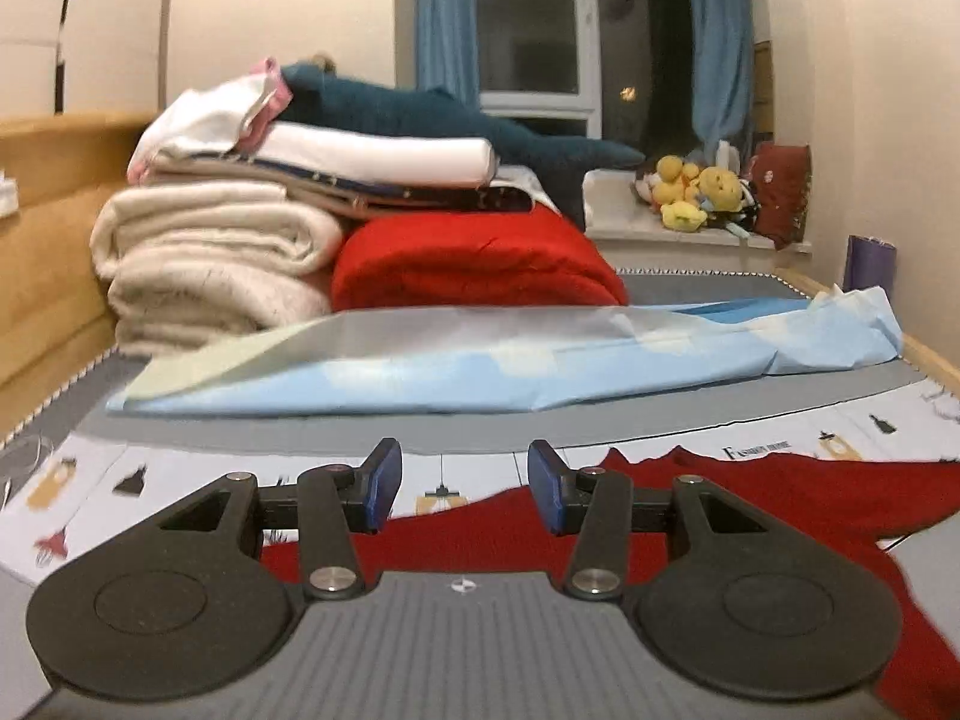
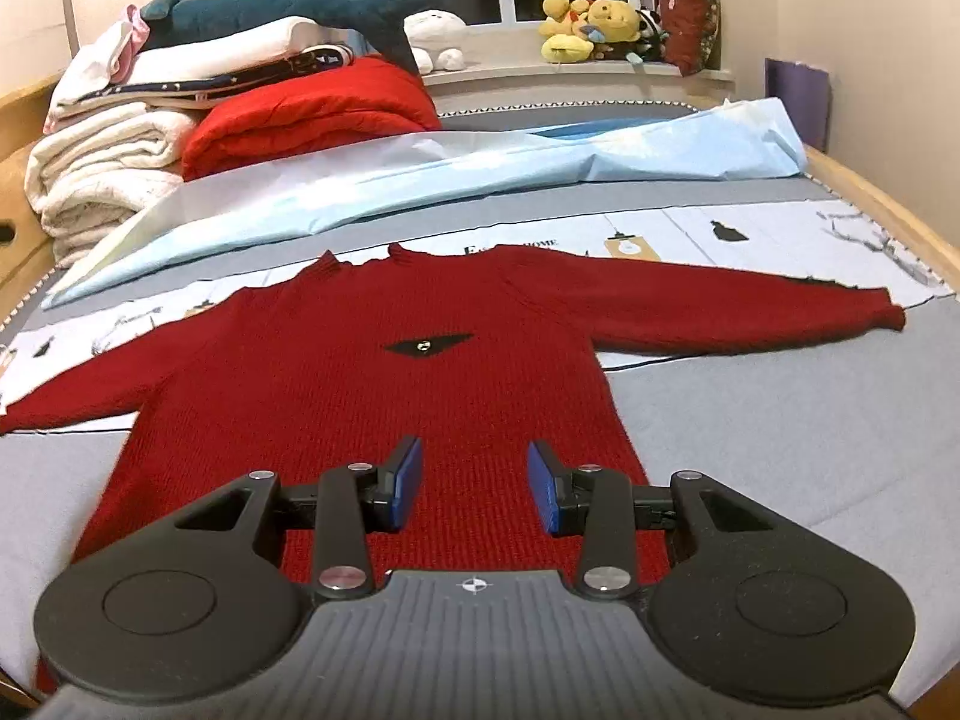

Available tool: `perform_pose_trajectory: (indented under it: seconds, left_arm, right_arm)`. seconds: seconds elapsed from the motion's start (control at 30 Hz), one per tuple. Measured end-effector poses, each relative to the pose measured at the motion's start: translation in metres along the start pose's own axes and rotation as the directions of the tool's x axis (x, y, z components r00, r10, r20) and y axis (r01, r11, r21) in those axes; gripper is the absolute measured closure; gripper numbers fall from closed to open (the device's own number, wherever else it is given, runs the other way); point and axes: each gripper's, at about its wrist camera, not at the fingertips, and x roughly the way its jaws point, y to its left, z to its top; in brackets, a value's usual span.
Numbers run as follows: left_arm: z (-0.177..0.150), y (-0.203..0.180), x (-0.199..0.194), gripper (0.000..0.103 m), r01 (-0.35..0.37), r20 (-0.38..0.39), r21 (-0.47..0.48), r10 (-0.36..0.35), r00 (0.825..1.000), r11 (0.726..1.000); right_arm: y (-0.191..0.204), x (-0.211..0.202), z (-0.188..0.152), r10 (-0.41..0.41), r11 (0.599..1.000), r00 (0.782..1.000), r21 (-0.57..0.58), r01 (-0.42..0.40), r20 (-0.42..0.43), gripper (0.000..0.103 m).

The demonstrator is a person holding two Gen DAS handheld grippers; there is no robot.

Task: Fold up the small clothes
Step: 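Lower the sweater flat onto the sheet and open both grippers, then move the left gripper to the sweater sleeve cuff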

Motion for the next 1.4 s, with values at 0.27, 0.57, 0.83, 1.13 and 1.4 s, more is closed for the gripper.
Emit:
perform_pose_trajectory:
  seconds: [0.27,0.57,0.83,1.13,1.4]
  left_arm:
    - [-0.018,0.026,0.058,0.055,-0.02,-0.145,-0.102,0.005,0.989,0.995]
    - [-0.038,0.102,0.096,0.055,-0.182,-0.309,-0.291,0.088,0.947,0.939]
    - [-0.078,0.161,0.123,0.094,-0.315,-0.424,-0.412,0.126,0.897,0.855]
    - [-0.113,0.213,0.131,0.088,-0.349,-0.417,-0.694,0.044,0.908,0.63]
    - [-0.142,0.237,0.148,0.071,-0.45,-0.493,-0.736,0.054,0.868,0.506]
  right_arm:
    - [0.013,-0.006,0.03,-0.054,0.995,0.997,-0.078,0.058,0.049,0.063]
    - [0.084,0.022,0.135,0.103,0.994,0.98,-0.052,-0.096,0.168,0.062]
    - [0.088,0.086,0.113,0.179,0.984,0.983,0.013,-0.179,0.034,0.065]
    - [0.077,0.12,0.098,0.204,0.978,0.979,-0.041,-0.203,0.019,0.08]
    - [0.07,0.145,0.098,0.212,0.975,0.974,-0.05,-0.217,-0.08,0.079]
